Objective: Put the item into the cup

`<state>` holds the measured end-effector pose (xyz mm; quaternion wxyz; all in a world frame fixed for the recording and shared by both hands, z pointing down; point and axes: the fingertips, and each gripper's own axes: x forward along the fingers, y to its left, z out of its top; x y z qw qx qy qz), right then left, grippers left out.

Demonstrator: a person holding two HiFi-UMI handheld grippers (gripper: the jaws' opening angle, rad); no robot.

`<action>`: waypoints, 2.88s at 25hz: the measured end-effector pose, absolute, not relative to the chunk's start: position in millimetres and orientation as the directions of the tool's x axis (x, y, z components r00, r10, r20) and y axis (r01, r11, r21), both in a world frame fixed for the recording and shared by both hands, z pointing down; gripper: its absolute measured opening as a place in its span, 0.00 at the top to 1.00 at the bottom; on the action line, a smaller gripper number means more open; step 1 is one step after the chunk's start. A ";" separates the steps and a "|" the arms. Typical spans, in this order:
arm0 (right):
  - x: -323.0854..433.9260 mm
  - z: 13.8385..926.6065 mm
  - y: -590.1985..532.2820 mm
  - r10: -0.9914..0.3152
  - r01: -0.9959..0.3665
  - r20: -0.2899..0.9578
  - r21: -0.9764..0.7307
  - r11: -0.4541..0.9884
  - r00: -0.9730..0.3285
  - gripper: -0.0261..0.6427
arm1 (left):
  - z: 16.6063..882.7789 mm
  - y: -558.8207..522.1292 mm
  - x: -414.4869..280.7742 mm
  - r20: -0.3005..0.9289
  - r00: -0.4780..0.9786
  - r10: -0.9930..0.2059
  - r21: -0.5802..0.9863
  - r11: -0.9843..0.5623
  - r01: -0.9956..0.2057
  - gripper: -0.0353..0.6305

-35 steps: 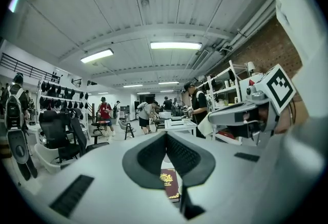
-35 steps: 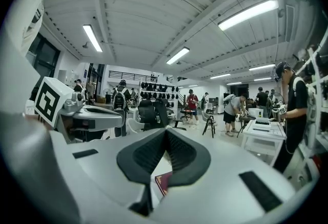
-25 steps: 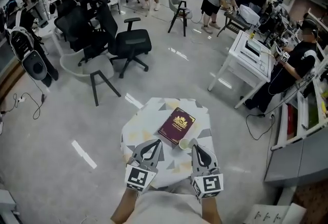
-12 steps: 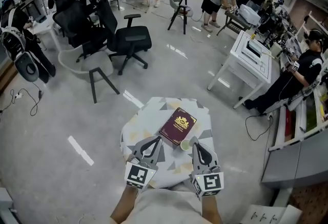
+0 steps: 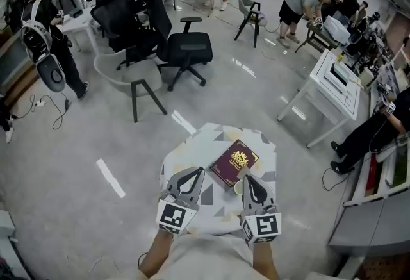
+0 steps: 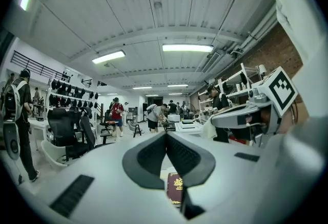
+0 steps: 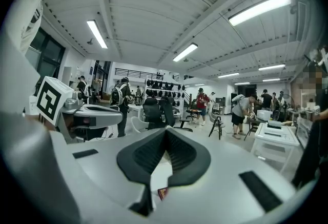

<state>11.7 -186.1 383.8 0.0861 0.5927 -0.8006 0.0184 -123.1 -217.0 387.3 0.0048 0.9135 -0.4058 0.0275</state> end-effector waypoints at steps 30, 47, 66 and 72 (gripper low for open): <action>92.7 461.1 -211.8 -0.905 -0.937 0.247 -0.067 0.342 -0.347 0.95 | 462.3 -245.0 -27.5 0.226 0.653 -0.723 0.005 -0.670 -0.743 0.93; 120.9 532.7 -185.0 -0.870 -0.942 0.362 -0.159 0.295 -0.334 0.95 | 516.5 -231.2 12.4 0.303 0.705 -0.641 0.006 -0.739 -0.674 0.93; 124.7 591.3 -168.0 -0.826 -0.945 0.462 -0.203 0.257 -0.323 0.95 | 574.6 -213.7 32.0 0.400 0.725 -0.561 0.093 -0.762 -0.641 0.93; 122.4 606.9 -168.2 -0.801 -0.939 0.492 -0.222 0.263 -0.341 0.95 | 592.8 -212.7 35.5 0.427 0.730 -0.534 0.112 -0.769 -0.629 0.93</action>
